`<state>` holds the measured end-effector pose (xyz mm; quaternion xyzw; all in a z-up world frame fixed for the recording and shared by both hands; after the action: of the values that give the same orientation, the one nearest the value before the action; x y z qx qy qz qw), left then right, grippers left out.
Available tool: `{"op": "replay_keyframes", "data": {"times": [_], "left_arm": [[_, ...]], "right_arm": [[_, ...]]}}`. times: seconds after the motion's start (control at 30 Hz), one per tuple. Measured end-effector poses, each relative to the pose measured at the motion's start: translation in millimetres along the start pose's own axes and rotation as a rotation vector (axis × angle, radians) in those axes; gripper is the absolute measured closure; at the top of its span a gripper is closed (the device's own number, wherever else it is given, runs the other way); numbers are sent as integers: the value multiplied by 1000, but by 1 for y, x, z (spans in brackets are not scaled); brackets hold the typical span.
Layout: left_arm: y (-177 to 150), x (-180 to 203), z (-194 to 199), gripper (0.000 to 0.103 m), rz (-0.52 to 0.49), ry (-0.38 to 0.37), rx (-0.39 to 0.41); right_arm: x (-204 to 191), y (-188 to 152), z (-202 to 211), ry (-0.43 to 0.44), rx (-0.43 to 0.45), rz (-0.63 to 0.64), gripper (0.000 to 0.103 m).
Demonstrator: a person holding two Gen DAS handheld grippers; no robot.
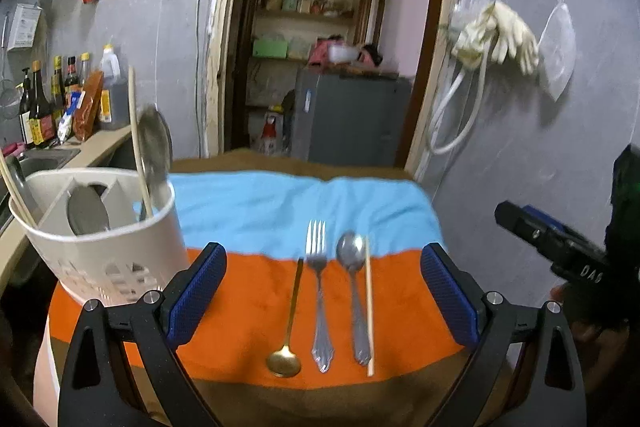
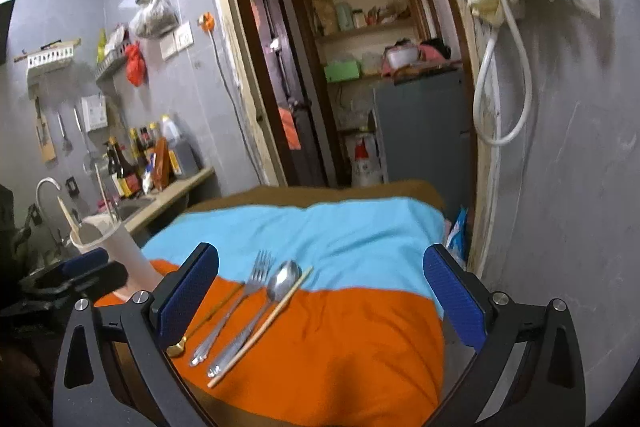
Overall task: Organize utensils
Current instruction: 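Move both tools back over the remaining cutlery row, then grasp the gold spoon with the left tool while the right tool grasps the last chopstick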
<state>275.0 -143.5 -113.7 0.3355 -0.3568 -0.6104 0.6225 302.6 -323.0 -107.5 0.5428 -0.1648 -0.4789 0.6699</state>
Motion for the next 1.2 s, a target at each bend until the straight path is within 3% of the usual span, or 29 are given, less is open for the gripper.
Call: {"op": "replay_keyframes", "data": {"times": [0.2,0.27,0.33,0.57,0.63,0.8,0.97,1.2], "left_arm": [[-25,-1,-28,16,-27,39,-104],[-33,-4,-39,30,-25,46,-149],[-42,-7,-50,39,-21,53,-202],[-68,-14,-83,73,-20,80,-376],[-75,-16,-90,77,-17,81,-422],[-77,-14,-98,82,-53,87,-448],[-80,-15,-104,97,-96,100,-475],[-80,-17,-108,100,-86,78,-490]], "right_arm": [[5,-22,-23,31,-84,-55,1],[8,-27,-31,43,-116,-76,9],[10,-36,-43,46,-171,-88,30],[16,-62,-72,88,-323,-152,46],[16,-66,-77,94,-348,-167,51],[14,-77,-90,122,-414,-198,63],[4,-81,-106,158,-457,-196,71],[-5,-88,-124,175,-507,-203,78]]}}
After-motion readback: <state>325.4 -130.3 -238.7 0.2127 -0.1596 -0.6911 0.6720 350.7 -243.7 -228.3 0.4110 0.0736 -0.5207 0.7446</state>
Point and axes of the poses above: each gripper's, at about its wrist camera, not at the fingertips, and z roughly against the way its jaws point, x to its right, y to its top, the point moved 10 cm from there along -z, roughly the way its jaws point, and after that the axes turned 11 degrees about y, right-handed, at the moved point
